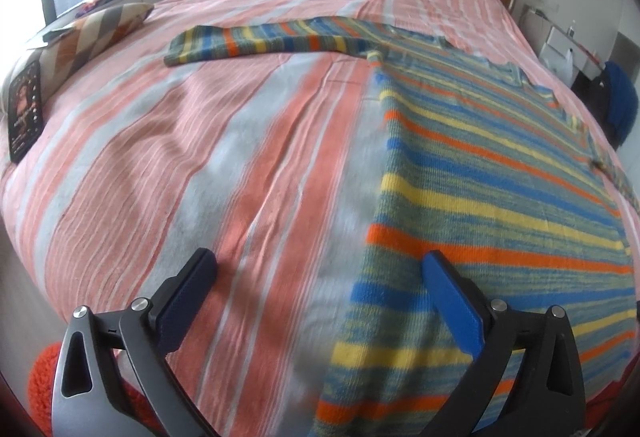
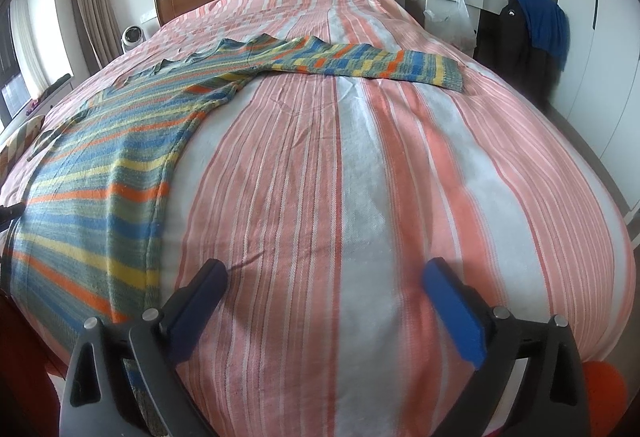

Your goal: Fold small clothes

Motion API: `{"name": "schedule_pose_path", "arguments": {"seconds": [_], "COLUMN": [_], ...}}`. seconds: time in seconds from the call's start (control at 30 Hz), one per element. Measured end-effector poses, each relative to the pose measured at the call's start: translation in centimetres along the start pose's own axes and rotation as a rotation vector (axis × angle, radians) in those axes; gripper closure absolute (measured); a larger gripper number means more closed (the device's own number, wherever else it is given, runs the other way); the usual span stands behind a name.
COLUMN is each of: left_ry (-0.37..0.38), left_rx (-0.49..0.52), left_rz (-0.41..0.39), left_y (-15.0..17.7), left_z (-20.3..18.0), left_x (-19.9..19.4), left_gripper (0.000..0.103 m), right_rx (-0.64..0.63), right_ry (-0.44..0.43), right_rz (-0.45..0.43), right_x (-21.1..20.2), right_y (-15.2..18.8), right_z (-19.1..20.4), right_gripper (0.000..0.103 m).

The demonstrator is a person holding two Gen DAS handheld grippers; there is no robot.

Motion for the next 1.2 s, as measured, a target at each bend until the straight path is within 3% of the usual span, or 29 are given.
{"name": "schedule_pose_path", "arguments": {"seconds": [0.37,0.43,0.5,0.63,0.7,0.8,0.83,0.93,1.0,1.13,1.17,1.2], "left_ry": [0.008,0.013,0.009,0.004,0.003,-0.002,-0.004,-0.006,-0.007,-0.011,-0.014,-0.015], "left_rx": [0.0,-0.003,-0.002,0.0,-0.004,-0.006,-0.005,-0.004,-0.004,-0.001,0.001,0.002], "left_rz": [0.004,0.004,0.003,0.0,-0.001,-0.005,-0.007,-0.009,-0.009,-0.009,-0.009,-0.01], "left_y": [0.1,0.1,0.1,0.1,0.1,0.1,0.1,0.1,0.1,0.1,0.1,0.1], "left_z": [0.0,0.0,0.1,0.1,0.1,0.0,0.0,0.0,-0.1,-0.1,-0.1,-0.1], "left_x": [0.1,0.2,0.2,0.1,0.1,0.1,0.1,0.1,0.1,0.1,0.1,0.1], "left_gripper": [0.001,0.001,0.001,0.001,0.001,0.001,0.001,0.001,0.001,0.0,0.0,0.0], "right_rx": [-0.014,0.036,0.129,0.323,0.5,0.713,0.75,0.809,0.799,0.793,0.765,0.743], "right_ry": [-0.015,-0.07,-0.142,-0.169,-0.188,-0.274,-0.282,-0.268,-0.231,-0.245,-0.239,-0.23], "right_rz": [0.036,0.069,0.047,-0.009,-0.009,0.048,0.058,0.075,0.089,0.126,0.147,0.175], "right_x": [0.0,-0.2,-1.0,-0.5,1.5,5.9,7.0,10.8,12.8,15.7,16.4,16.9], "right_y": [-0.4,-1.7,-3.9,-9.3,-11.2,-12.2,-12.4,-13.5,-14.1,-14.7,-15.0,-15.0], "right_z": [0.1,-0.6,-2.7,-9.5,-14.1,-18.1,-18.8,-20.1,-20.4,-19.9,-19.4,-19.1], "right_gripper": [0.002,0.003,0.003,0.003,0.013,0.035,0.037,0.042,0.044,0.048,0.065,0.093]}}
Point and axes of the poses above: each gripper's, at about its wrist camera, not at the fingertips, and x roughly the way its jaws point, z to its left, y to its underside, the point moved 4 cm from there along x, roughly the way its jaws point, and after that the axes turned 9 degrees about -z, right-handed, at the moved point
